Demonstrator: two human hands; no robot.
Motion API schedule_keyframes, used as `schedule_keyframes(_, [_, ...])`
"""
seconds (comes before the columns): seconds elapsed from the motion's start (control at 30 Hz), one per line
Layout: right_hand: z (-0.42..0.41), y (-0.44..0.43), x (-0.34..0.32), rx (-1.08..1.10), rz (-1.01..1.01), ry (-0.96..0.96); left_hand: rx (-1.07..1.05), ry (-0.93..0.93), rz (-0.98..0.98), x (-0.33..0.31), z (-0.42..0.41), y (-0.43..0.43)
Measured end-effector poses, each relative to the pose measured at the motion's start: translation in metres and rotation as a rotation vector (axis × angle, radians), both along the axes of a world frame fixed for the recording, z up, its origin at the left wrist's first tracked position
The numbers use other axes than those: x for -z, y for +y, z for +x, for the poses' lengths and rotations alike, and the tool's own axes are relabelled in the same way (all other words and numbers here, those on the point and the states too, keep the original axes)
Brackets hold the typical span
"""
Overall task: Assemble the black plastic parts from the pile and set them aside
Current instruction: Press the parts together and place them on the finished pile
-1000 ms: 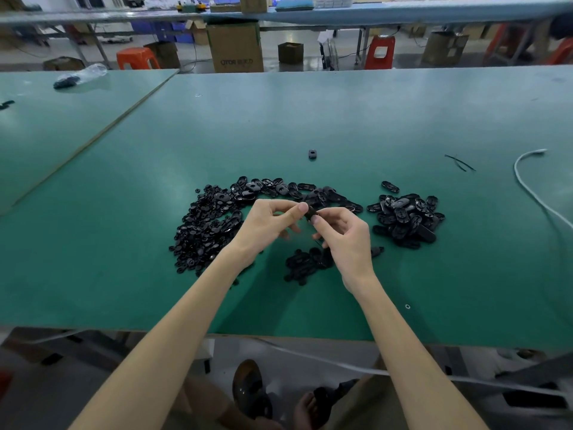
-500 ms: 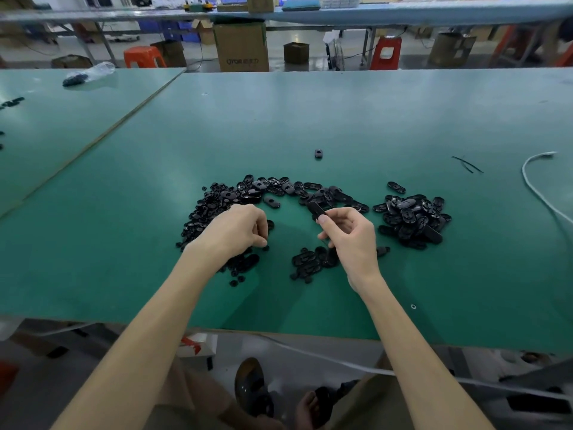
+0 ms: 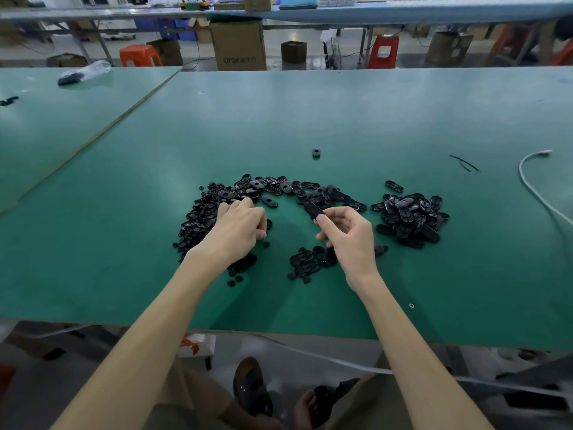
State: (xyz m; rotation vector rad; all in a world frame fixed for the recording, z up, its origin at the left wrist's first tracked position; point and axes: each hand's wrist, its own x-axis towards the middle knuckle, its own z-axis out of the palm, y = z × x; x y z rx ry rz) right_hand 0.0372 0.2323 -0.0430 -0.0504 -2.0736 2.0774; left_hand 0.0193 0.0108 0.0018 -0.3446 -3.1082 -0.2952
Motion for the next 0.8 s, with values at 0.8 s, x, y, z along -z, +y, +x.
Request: schedule_keyframes(0.8, [0.001, 0.0, -0.001, -0.006, 0.022, -0.009, 0.003, 0.03, 0.172, -0.003, 0.002, 0.003])
